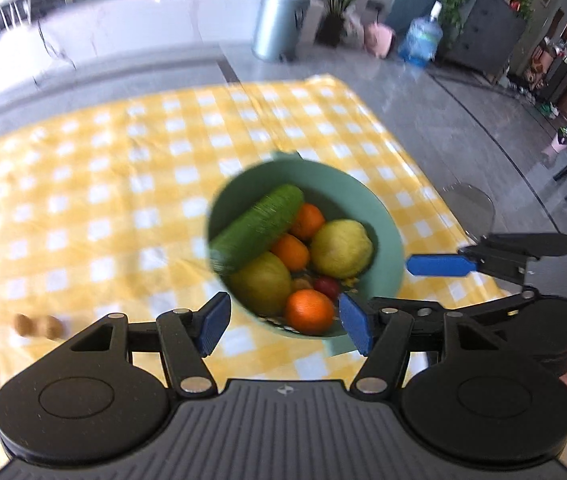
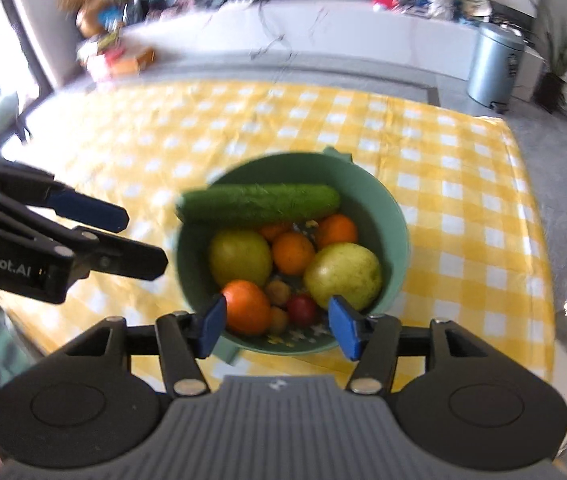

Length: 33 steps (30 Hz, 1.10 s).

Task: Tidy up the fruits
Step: 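Move both tools back toward the two brown kiwis on the tablecloth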

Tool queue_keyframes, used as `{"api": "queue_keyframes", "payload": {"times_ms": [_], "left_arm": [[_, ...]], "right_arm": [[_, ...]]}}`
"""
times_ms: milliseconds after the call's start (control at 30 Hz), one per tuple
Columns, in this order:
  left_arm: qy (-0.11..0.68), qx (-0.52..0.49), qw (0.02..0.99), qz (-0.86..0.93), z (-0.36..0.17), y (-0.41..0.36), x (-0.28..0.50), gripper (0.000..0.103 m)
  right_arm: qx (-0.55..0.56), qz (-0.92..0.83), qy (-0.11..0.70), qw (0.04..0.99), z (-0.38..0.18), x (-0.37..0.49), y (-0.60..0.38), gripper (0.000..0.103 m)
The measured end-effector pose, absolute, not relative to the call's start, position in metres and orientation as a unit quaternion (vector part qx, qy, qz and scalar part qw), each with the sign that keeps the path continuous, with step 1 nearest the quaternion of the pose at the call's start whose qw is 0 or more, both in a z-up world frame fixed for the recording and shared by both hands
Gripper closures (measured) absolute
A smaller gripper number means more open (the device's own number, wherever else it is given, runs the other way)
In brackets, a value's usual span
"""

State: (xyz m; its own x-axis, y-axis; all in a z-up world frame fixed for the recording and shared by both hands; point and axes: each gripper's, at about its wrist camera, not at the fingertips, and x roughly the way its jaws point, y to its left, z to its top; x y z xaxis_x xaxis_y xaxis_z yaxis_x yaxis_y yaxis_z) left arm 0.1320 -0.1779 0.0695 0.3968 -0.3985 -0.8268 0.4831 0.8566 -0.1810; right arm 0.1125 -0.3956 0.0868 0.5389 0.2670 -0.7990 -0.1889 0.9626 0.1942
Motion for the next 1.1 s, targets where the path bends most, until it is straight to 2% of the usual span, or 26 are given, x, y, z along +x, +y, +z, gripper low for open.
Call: {"api": "queue_keyframes", "payload": {"times_ms": [367, 533, 567, 867, 1100], "left_arm": [[0.397, 0.088, 0.883, -0.234, 0.092, -0.121, 0.086, 0.031], [0.365, 0.105, 0.899, -0.219, 0.090, -0.094, 0.074, 0.032], [0.359, 0.105, 0.901, -0.218, 0.089, -0.086, 0.072, 0.035], [0.336, 0.100, 0.913, -0.209, 0.075, -0.028, 0.074, 0.038], [0.317, 0.060, 0.928, -0.186, 0.049, 0.005, 0.077, 0.041]], "right_arm": [[0.129, 0.095, 0.406, 0.900, 0.101, 0.065, -0.345, 0.048], [0.166, 0.083, 0.382, 0.905, 0.089, 0.049, -0.314, 0.048], [0.168, 0.079, 0.377, 0.908, 0.087, 0.047, -0.308, 0.048], [0.145, 0.055, 0.335, 0.929, 0.073, 0.039, -0.250, 0.048], [0.113, 0.048, 0.322, 0.939, 0.050, 0.040, -0.215, 0.048]]}}
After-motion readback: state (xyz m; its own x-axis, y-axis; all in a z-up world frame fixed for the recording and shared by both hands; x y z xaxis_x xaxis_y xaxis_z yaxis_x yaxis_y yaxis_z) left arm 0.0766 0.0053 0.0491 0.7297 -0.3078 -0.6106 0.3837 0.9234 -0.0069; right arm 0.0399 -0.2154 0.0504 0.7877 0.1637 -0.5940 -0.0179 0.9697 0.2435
